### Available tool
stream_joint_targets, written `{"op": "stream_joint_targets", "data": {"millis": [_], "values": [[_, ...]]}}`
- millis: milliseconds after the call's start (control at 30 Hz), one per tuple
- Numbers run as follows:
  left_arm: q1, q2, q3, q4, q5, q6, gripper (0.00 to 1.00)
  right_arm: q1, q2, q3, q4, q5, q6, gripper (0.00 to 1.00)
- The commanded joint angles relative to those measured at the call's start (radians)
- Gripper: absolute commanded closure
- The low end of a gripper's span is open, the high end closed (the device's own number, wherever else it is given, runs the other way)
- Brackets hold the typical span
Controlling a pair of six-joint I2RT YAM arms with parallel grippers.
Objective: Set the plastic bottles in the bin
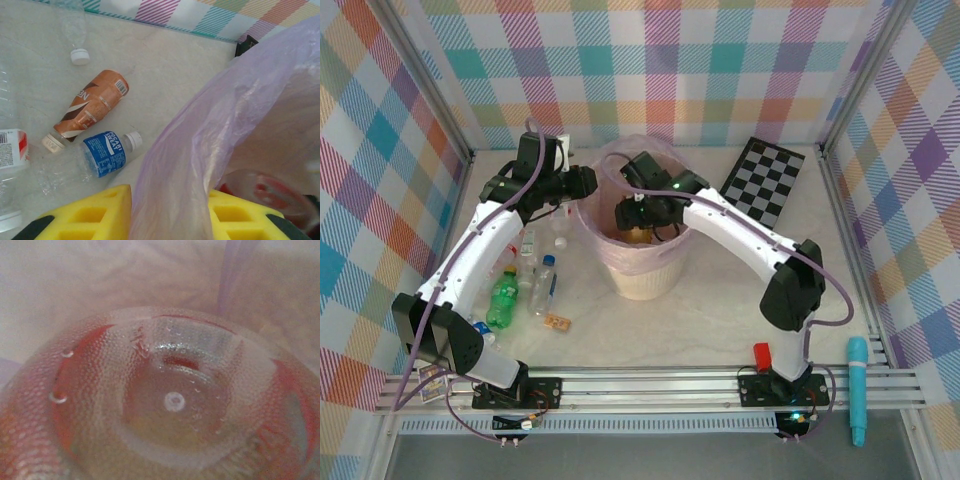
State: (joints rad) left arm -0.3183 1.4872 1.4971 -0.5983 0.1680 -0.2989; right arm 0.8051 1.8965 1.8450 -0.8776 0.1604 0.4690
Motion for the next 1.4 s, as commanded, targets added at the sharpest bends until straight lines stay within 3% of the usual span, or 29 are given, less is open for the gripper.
{"op": "stream_joint_targets", "data": {"millis": [0, 100, 233, 667, 767, 867, 1100, 1367], "values": [[-0.001, 0.035, -0.003, -0.035, -0.010, -0.009, 0.66, 0.011, 0.008, -0.042, 0.030, -0.003, 0.005, 0.32], [-0.001, 0.033, -0.004, -0.041, -0.013, -0.006, 0.67, 0.011, -0.035, -0.133, 0.124, -0.012, 0.018, 0.20], [0.000, 0.031, -0.004, -0.044, -0.014, -0.001, 0.68, 0.011, -0.046, -0.113, 0.110, -0.021, 0.002, 0.00], [-0.001, 0.045, 0.030, -0.073, 0.011, 0.039, 0.68, 0.011, -0.143, 0.160, -0.041, -0.058, -0.112, 0.01], [-0.002, 0.050, 0.044, -0.085, 0.016, 0.048, 0.69, 0.001, -0.177, 0.257, -0.121, 0.008, -0.138, 0.01], [-0.006, 0.046, 0.051, -0.085, 0.021, 0.053, 0.70, -0.080, -0.235, 0.309, -0.213, 0.007, -0.110, 0.01], [-0.055, 0.062, 0.048, -0.052, 0.028, 0.036, 0.72, -0.467, -0.419, 0.069, -0.202, -0.344, 0.071, 0.01], [-0.157, 0.130, 0.085, -0.004, 0.041, 0.025, 0.75, -0.705, -0.507, -0.097, -0.163, -0.571, 0.090, 0.01]]}}
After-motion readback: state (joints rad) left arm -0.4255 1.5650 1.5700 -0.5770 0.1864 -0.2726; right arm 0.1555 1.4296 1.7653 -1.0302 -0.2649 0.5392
